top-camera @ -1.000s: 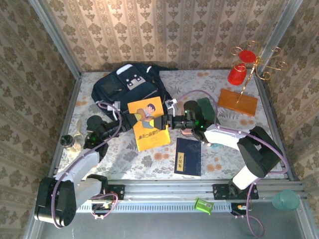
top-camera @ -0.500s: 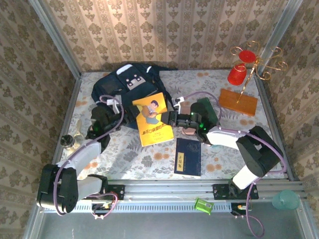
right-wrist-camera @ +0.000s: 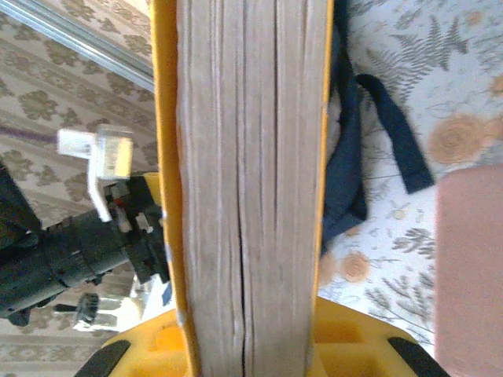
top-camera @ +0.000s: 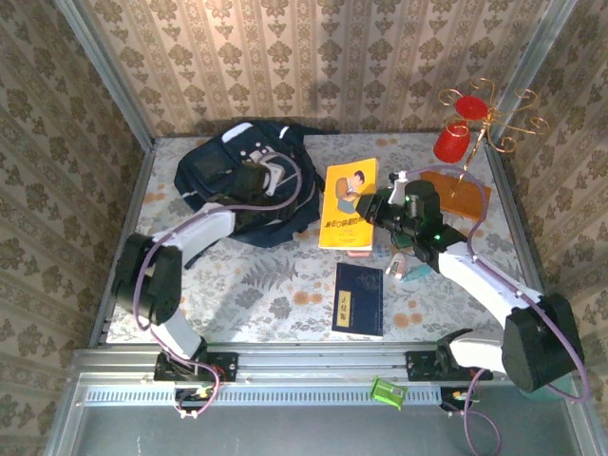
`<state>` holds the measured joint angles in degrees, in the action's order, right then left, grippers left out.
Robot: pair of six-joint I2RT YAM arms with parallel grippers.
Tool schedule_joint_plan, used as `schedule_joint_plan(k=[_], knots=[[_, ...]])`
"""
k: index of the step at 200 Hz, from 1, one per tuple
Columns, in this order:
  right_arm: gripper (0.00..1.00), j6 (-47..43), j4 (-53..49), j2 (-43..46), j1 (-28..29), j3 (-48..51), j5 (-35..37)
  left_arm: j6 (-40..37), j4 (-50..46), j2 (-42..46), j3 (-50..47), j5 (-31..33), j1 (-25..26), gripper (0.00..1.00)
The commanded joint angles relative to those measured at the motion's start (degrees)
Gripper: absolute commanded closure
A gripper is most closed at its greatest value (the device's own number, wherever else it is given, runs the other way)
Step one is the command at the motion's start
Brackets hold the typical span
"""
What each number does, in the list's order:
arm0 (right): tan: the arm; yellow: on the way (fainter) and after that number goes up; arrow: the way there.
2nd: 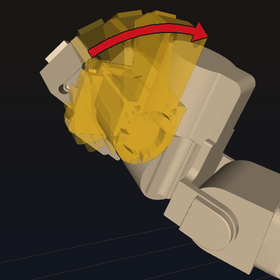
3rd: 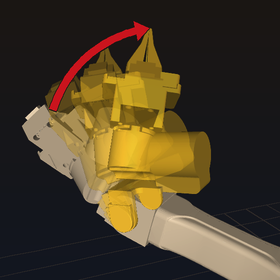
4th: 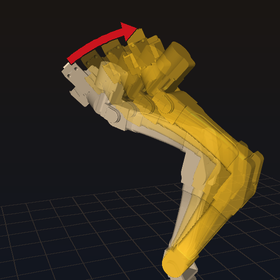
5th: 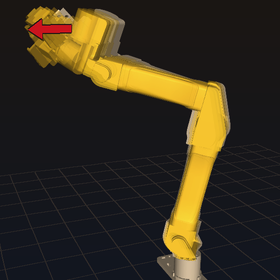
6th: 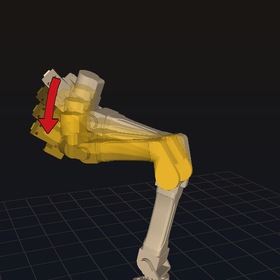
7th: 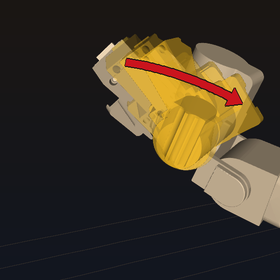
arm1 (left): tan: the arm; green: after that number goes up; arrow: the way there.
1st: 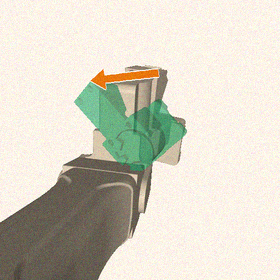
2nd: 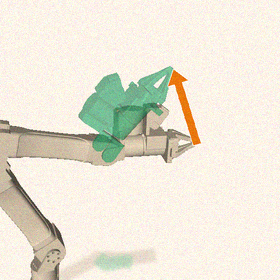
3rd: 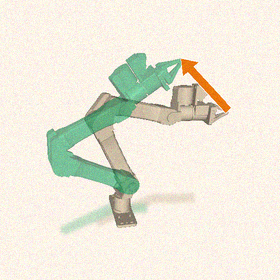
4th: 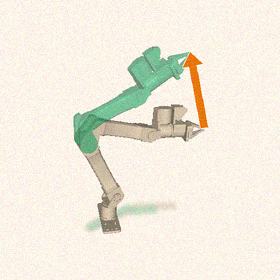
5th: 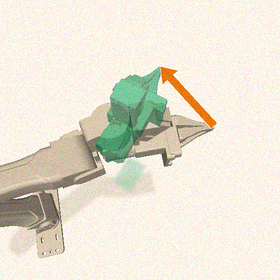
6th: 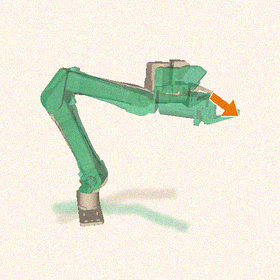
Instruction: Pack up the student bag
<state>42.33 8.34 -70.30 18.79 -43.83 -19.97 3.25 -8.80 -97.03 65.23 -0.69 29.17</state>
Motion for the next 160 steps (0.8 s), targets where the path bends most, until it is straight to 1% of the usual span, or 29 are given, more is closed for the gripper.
schedule_joint_plan(k=[1,22,31,55,74,95,115,127,141,160], knots=[[1.00,-4.55,-4.49,2.77,-0.65,-1.37,3.79,-9.36,-7.18,-3.50,5.17,4.83,2.44,0.12],[1.00,-4.53,-4.74,3.15,-1.10,-0.21,3.58,-9.75,-8.56,-6.54,7.89,4.29,3.38,0.17],[1.00,-4.45,-4.58,3.31,-1.19,0.30,3.54,-9.84,-9.07,-7.47,8.45,4.59,3.61,0.22],[1.00,-4.17,-4.30,3.33,-1.34,1.03,3.10,-10.08,-9.83,-9.60,9.89,6.17,3.72,0.39],[1.00,-3.70,-3.78,2.86,-1.39,1.14,2.43,-10.50,-10.69,-10.53,10.94,7.75,3.69,0.54],[1.00,-3.03,-3.11,2.15,-1.42,1.12,1.95,-11.52,-11.01,-10.39,11.53,7.63,3.94,0.65],[1.00,-2.95,-3.52,1.76,-1.42,0.74,2.02,-13.50,-11.28,-9.65,11.67,8.32,4.63,0.77],[1.00,-2.93,-4.52,1.51,-1.41,0.27,2.21,-15.28,-11.26,-9.13,11.74,10.80,5.42,0.87],[1.00,-2.87,-6.04,0.61,-1.42,-0.92,1.38,-17.65,-11.09,-8.21,12.01,16.01,6.50,1.00],[1.00,-1.35,-7.62,-1.52,-1.30,-2.95,-1.98,-22.42,-7.68,-5.58,11.16,26.11,8.74,1.00]])
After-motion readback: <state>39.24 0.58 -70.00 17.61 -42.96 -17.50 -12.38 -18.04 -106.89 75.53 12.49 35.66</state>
